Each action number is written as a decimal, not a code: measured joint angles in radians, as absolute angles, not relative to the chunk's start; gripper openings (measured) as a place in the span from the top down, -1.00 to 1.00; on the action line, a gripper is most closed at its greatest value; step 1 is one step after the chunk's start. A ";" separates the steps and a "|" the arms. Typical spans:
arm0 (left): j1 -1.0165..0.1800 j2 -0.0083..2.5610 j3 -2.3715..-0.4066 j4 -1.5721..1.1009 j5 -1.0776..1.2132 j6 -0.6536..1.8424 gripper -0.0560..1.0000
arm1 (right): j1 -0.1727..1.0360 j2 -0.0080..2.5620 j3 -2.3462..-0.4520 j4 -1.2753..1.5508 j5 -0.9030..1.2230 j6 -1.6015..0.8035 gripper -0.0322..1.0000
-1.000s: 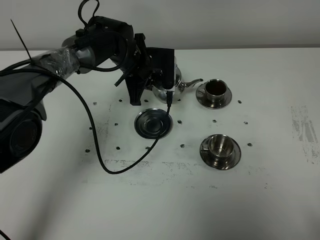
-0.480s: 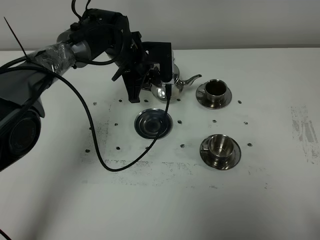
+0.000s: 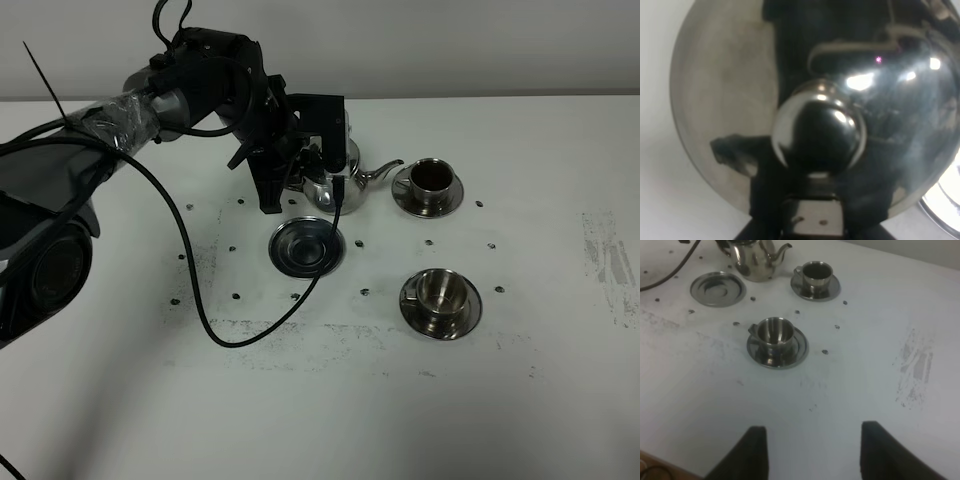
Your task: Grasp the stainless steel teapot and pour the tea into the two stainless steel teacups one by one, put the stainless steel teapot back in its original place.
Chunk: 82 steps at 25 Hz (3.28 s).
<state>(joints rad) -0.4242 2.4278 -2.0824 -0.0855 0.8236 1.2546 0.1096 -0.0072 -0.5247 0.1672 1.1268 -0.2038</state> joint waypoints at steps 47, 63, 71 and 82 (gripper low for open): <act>-0.723 2.102 -1.652 0.443 0.794 1.266 0.56 | 0.110 -0.007 -0.525 0.167 1.127 -0.204 0.15; -0.801 2.162 -1.723 0.645 0.742 1.262 0.56 | 0.110 -0.007 -0.525 0.165 1.127 -0.204 0.15; -0.837 2.163 -1.723 0.724 0.709 1.262 0.56 | 0.110 -0.007 -0.525 0.164 1.127 -0.204 0.15; -0.856 2.184 -1.723 0.805 0.665 1.262 0.56 | 0.110 -0.007 -0.525 0.164 1.127 -0.204 0.15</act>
